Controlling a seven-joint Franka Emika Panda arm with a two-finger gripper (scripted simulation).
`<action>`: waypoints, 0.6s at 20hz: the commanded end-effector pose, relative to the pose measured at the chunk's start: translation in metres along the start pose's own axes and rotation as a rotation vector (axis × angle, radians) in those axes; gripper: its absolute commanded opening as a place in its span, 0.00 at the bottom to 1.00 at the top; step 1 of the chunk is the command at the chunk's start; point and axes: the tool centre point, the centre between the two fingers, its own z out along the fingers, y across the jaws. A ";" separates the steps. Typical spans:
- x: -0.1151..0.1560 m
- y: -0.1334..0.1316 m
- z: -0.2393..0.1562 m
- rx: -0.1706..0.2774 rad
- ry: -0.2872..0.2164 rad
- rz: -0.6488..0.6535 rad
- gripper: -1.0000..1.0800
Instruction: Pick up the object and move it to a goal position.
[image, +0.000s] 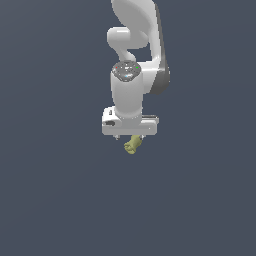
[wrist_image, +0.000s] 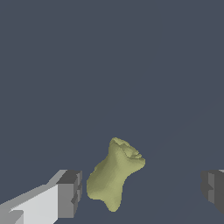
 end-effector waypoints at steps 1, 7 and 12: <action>0.000 0.000 0.000 0.000 0.000 0.000 0.96; -0.004 0.019 0.004 -0.006 -0.013 0.006 0.96; -0.006 0.028 0.006 -0.008 -0.020 0.002 0.96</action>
